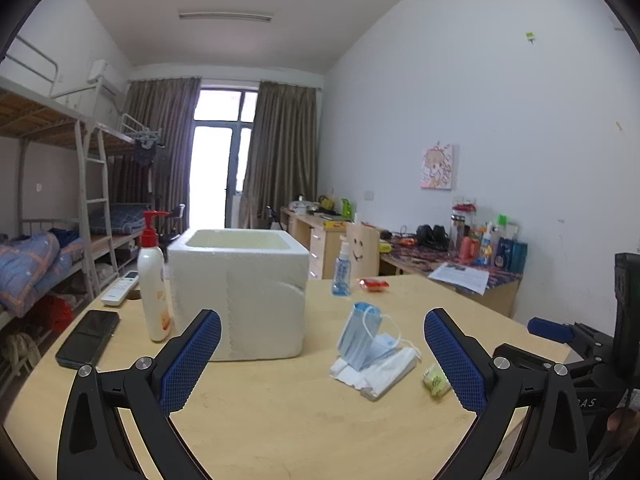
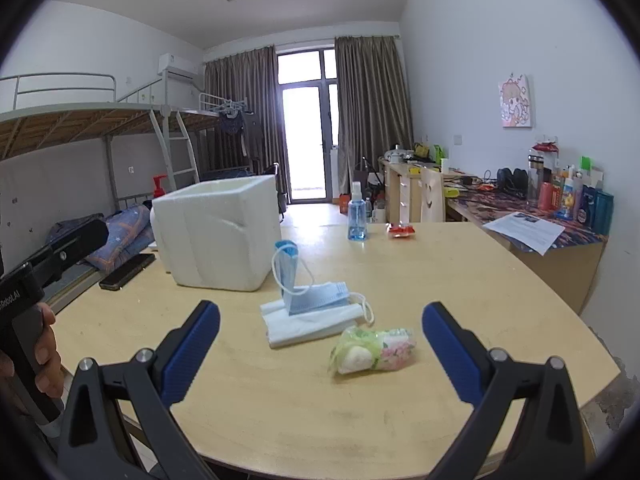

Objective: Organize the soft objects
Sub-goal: 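Move both tools toward the blue face mask and floral wipes pack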

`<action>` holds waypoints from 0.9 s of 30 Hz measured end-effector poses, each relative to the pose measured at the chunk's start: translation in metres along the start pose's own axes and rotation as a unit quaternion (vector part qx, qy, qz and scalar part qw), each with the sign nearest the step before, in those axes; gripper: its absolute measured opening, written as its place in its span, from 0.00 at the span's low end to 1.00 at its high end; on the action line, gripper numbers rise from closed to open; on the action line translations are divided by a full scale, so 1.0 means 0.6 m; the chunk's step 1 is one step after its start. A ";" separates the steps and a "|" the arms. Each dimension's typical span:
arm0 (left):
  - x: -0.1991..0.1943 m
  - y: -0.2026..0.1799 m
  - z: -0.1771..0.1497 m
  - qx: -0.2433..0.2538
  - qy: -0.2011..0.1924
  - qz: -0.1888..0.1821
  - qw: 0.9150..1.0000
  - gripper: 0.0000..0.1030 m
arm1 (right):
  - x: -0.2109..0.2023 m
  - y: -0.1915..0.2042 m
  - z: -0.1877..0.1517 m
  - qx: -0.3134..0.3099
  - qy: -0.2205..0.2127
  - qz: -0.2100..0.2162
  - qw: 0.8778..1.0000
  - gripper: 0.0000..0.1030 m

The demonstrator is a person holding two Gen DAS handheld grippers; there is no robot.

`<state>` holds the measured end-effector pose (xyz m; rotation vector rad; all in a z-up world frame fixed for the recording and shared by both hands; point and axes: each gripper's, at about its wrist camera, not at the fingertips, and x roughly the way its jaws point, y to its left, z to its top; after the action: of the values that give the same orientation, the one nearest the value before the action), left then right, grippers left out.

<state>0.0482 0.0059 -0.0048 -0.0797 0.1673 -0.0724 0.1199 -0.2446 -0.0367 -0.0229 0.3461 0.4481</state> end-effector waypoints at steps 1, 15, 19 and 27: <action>0.001 -0.001 -0.003 0.002 0.001 -0.005 1.000 0.99 | 0.000 0.000 -0.003 0.001 0.002 0.000 1.000 0.99; 0.053 -0.022 -0.011 0.024 0.032 -0.037 0.999 0.99 | 0.040 -0.037 -0.032 0.027 0.037 -0.011 0.999 0.99; 0.078 -0.029 -0.010 0.028 0.040 -0.046 0.998 0.99 | 0.063 -0.047 -0.039 0.034 0.057 -0.015 0.998 0.99; 0.147 -0.035 -0.010 0.047 0.083 -0.060 0.994 0.99 | 0.104 -0.057 -0.044 0.038 0.084 -0.018 0.996 0.99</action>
<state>0.1326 -0.0226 -0.0233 0.0101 0.3249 -0.2070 0.1787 -0.2520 -0.0842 0.0082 0.5276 0.3977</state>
